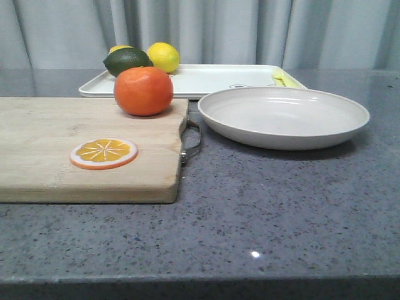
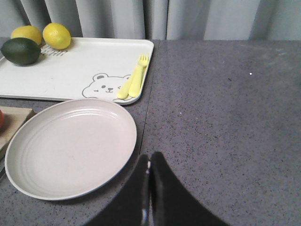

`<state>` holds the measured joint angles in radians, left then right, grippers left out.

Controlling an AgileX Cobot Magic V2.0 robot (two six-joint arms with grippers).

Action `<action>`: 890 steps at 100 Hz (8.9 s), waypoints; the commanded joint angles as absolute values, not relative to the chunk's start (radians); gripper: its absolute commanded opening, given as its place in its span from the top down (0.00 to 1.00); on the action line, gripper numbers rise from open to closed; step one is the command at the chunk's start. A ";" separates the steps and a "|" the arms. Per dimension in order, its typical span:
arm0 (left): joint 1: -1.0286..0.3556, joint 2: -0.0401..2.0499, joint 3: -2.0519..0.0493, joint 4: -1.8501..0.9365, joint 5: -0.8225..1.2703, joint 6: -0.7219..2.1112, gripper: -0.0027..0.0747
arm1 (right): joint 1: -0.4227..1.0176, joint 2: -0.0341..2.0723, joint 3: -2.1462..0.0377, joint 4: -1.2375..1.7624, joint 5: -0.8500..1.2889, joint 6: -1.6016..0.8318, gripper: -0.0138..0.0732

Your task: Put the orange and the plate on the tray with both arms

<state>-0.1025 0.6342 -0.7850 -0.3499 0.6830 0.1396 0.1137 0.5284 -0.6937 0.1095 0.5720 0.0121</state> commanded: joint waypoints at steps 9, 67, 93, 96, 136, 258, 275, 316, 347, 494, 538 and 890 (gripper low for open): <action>-0.103 0.664 -0.820 -0.388 0.644 0.186 0.99 | 0.109 0.549 -0.727 0.112 0.539 0.007 0.92; -0.103 0.668 -0.814 -0.391 0.673 0.395 0.10 | 0.109 0.549 -0.726 0.113 0.586 0.007 0.21; -0.153 0.744 -0.811 -0.828 0.613 0.678 0.11 | 0.109 0.549 -0.726 0.122 0.591 0.007 0.21; -0.170 0.762 -0.811 -0.880 0.594 0.732 0.11 | 0.109 0.549 -0.726 0.122 0.592 0.007 0.21; -0.459 1.091 -0.876 -0.937 0.291 0.906 0.11 | 0.109 0.549 -0.726 0.122 0.654 0.007 0.21; -0.486 1.575 -1.055 -0.937 0.142 0.906 0.11 | 0.109 0.549 -0.726 0.122 0.650 0.007 0.21; -0.486 1.575 -1.055 -0.937 0.142 0.906 0.18 | 0.109 0.549 -0.726 0.122 0.650 0.007 0.21; -0.486 1.566 -1.055 -0.937 0.175 0.906 0.64 | 0.109 0.549 -0.726 0.122 0.650 0.007 0.21; -0.501 1.507 -1.140 -0.937 0.301 0.906 0.64 | 0.109 0.549 -0.726 0.122 0.651 0.007 0.21; -0.768 1.861 -1.418 -0.938 0.217 0.927 0.21 | 0.109 0.549 -0.726 0.122 0.655 0.007 0.21; -0.766 1.757 -1.418 -0.928 0.202 0.925 0.10 | 0.109 0.549 -0.726 0.122 0.679 0.007 0.21; -0.457 0.708 -0.429 -0.899 -0.040 0.927 0.11 | 0.147 1.475 -0.913 0.513 0.392 -0.150 0.25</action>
